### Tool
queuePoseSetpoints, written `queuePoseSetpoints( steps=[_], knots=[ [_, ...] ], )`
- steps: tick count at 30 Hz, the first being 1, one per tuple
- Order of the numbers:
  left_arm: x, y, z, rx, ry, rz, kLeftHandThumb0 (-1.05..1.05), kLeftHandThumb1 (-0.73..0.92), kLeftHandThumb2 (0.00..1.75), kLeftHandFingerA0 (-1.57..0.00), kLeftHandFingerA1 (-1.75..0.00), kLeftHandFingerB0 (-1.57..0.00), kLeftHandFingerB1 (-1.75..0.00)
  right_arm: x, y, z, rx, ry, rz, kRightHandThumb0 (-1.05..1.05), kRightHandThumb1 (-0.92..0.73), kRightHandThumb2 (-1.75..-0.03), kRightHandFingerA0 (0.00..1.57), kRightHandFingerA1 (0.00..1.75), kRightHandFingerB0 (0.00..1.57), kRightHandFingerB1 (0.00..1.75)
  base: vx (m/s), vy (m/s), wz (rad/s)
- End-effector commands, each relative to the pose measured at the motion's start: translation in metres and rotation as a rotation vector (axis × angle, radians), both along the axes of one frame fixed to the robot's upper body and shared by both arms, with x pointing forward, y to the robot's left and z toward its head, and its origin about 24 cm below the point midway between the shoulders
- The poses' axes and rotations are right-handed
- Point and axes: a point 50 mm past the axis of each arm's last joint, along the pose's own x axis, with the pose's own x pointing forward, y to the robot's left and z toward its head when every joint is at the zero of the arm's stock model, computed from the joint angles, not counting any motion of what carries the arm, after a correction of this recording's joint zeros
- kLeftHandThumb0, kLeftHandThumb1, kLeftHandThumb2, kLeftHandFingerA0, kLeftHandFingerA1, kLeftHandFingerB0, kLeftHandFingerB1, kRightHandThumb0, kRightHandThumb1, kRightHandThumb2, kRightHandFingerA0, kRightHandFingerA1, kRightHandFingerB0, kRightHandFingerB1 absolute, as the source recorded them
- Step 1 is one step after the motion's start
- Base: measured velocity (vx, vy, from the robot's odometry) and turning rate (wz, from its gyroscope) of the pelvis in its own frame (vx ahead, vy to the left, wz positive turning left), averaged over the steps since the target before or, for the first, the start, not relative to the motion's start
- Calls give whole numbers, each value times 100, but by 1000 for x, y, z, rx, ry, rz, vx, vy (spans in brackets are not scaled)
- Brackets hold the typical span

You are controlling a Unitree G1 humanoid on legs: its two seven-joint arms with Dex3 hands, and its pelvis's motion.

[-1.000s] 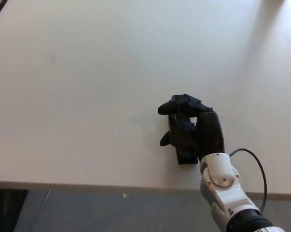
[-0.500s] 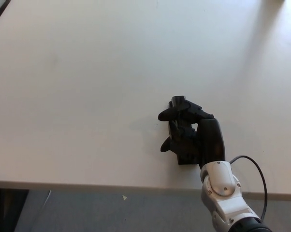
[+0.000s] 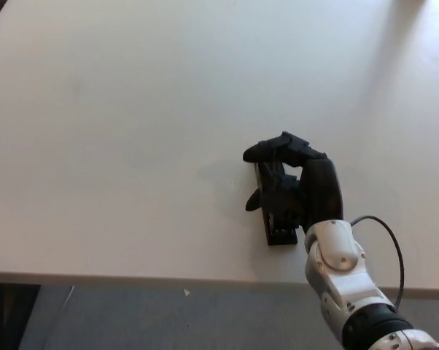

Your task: The robot uses its right hand to press on the stapler that is in the middle of the desk

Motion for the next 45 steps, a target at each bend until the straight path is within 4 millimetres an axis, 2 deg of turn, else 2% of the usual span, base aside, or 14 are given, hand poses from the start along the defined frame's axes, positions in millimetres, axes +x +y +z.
queuePoseSetpoints(
  steps=[1, 6, 8, 10, 14, 19, 20, 25, 30, 35, 36, 37, 39, 45],
  knots=[
    [23, 12, 16, 13, -46, 7, -72, 86, 111, 0, -24, -1, -23, 24, -2, 34, 49, 1, -4, -14, -75, -82, 124, 116, 80, 112, 0, 0, 0],
    [30, 12, 20, 21, -60, -3, -73, 86, 111, 0, -24, 0, -22, 36, -7, 77, 91, -143, 2, -18, -79, -72, 122, 124, 79, 114, 0, 0, 0],
    [33, 11, 21, 34, -71, -4, -72, 86, 112, 0, -25, 0, -24, 38, -10, 99, 57, -225, -1, -19, -83, -64, 127, 110, 80, 102, 0, 0, 0],
    [33, 11, 22, 36, -72, -6, -72, 86, 112, 0, -26, -1, -24, 39, -17, 120, 99, -292, 11, -14, -78, -74, 125, 120, 80, 108, 0, 0, 0],
    [37, 12, 24, 13, -85, 10, -73, 87, 112, 0, -25, 0, -23, 39, -41, 145, 61, -380, -23, -15, -80, -69, 118, 129, 74, 116, 0, 0, 0],
    [40, 14, 28, 24, -92, -6, -72, 88, 113, 0, -24, 0, -22, 38, -93, 166, 40, -427, -88, -14, -81, -64, 126, 118, 74, 110, 0, 0, 0],
    [41, 14, 28, 30, -92, -4, -71, 88, 112, 0, -25, 0, -23, 35, -103, 171, 33, -443, -110, -12, -79, -74, 125, 117, 75, 111, 0, 0, 0],
    [47, 16, 29, 61, -55, 22, -68, 87, 113, 0, -28, -2, -26, 10, -170, 197, -67, -501, -267, -8, -81, -74, 116, 133, 69, 117, 0, 0, 0],
    [47, 20, 30, 90, -5, 37, -66, 87, 111, 0, -29, -3, -26, -10, -244, 190, -64, -468, -388, 1, -81, -81, 122, 130, 75, 111, 0, 0, 0],
    [48, 24, 32, 99, 1, 23, -68, 89, 113, 0, -27, -1, -24, -35, -284, 186, -77, -461, -508, -2, -75, -83, 118, 132, 77, 110, 0, 0, 0],
    [47, 25, 33, 103, -2, 21, -68, 88, 112, 0, -27, -1, -25, -47, -302, 180, -61, -447, -565, -5, -65, -90, 120, 129, 82, 106, 0, 0, 0],
    [47, 25, 33, 100, -7, 26, -68, 87, 111, 0, -27, -1, -25, -58, -319, 174, -53, -432, -616, 2, -73, -87, 116, 134, 78, 108, 0, 0, 0],
    [47, 25, 33, 99, -6, 29, -68, 87, 111, 0, -27, -1, -26, -64, -330, 169, -62, -411, -644, 0, -79, -80, 119, 129, 74, 110, 0, 0, 0],
    [46, 25, 31, 90, 1, 49, -68, 85, 111, 0, -28, -3, -27, -120, -388, 122, -99, -205, -863, 10, -85, -74, 107, 140, 69, 113, 0, 0, 0]
  ],
)
